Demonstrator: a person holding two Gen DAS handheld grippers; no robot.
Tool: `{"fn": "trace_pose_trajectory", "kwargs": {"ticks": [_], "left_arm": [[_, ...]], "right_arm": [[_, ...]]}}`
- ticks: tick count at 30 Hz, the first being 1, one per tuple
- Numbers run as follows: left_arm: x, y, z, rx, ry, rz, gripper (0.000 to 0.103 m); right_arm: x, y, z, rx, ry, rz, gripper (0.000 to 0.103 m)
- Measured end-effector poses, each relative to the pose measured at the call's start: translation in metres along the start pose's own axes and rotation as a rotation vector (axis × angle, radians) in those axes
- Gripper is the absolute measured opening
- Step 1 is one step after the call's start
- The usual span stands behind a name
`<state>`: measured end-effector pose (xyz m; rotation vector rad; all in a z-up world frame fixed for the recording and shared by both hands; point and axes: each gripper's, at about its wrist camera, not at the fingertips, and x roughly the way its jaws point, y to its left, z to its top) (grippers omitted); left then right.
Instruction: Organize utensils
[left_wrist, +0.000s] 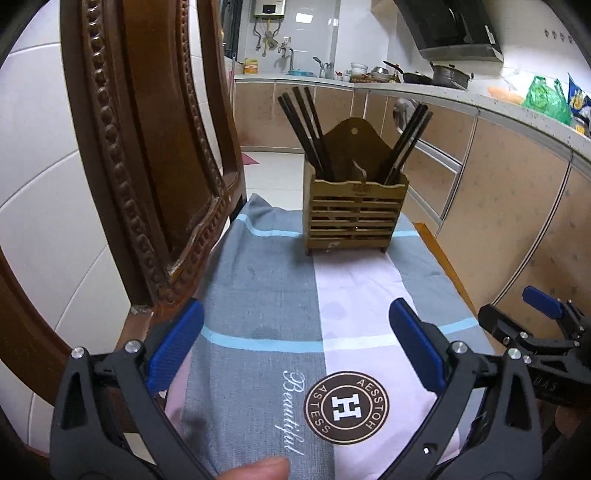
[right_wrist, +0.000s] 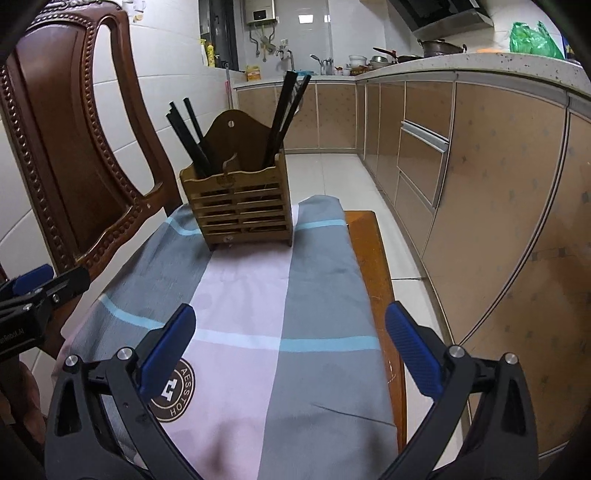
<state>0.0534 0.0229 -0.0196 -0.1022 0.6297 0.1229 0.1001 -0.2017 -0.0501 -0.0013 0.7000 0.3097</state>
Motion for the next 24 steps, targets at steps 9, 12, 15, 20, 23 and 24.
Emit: {"fn": "trace_pose_trajectory", "kwargs": {"ticks": [9, 12, 15, 20, 23, 24], "left_arm": [[0.0027, -0.0020, -0.0018, 0.000, 0.019, -0.016, 0.099], [0.0032, -0.0024, -0.0021, 0.002, 0.022, -0.013, 0.099], [0.0036, -0.0024, -0.0021, -0.001, 0.020, -0.020, 0.099], [0.0036, -0.0024, -0.0023, -0.008, 0.012, -0.007, 0.099], [0.0060, -0.0031, -0.0025, -0.001, 0.015, 0.008, 0.099], [0.0064, -0.0029, -0.0024, -0.003, 0.014, 0.008, 0.099]], "right_arm": [[0.0032, 0.0006, -0.0031, -0.001, 0.021, 0.004, 0.100], [0.0019, 0.0008, -0.0027, -0.002, 0.016, 0.005, 0.100], [0.0029, 0.0017, -0.0031, -0.003, 0.021, 0.012, 0.100], [0.0061, 0.0034, -0.0033, -0.007, 0.030, 0.014, 0.100], [0.0074, 0.0039, -0.0039, -0.008, 0.034, 0.013, 0.100], [0.0077, 0.0039, -0.0039, -0.008, 0.036, 0.013, 0.100]]}}
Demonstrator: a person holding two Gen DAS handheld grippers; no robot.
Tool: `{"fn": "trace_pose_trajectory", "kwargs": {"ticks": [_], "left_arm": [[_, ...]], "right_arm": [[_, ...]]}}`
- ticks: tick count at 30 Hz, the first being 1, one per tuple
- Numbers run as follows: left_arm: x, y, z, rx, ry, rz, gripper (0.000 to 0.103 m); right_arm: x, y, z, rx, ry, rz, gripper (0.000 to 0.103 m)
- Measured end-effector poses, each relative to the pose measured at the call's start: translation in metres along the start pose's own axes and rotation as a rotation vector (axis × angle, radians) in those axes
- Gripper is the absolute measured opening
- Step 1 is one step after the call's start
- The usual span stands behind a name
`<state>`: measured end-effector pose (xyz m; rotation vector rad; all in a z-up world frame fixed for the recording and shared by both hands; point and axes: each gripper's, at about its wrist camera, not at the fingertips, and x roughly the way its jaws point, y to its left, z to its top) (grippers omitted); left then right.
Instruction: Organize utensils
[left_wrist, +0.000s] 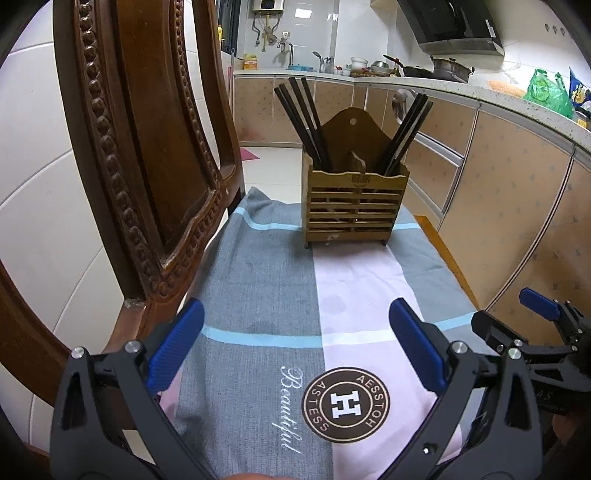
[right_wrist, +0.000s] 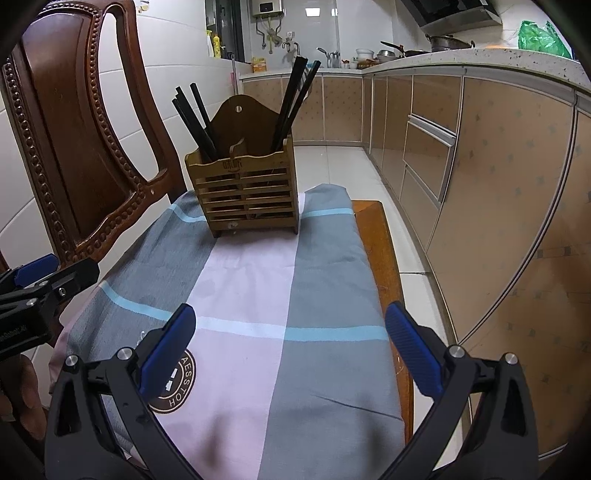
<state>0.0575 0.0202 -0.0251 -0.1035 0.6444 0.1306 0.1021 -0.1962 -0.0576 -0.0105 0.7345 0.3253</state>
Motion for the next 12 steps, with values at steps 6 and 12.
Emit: {"fn": "trace_pose_trajectory", "kwargs": {"ticks": [6, 12], "left_arm": [[0.0022, 0.0004, 0.0011, -0.001, 0.010, -0.002, 0.099], [0.0032, 0.0017, 0.0004, -0.006, 0.019, 0.002, 0.099]], "right_arm": [[0.0016, -0.0002, -0.0002, 0.003, 0.004, -0.002, 0.100], [0.0012, -0.0011, 0.0001, 0.005, 0.002, -0.003, 0.100]]}}
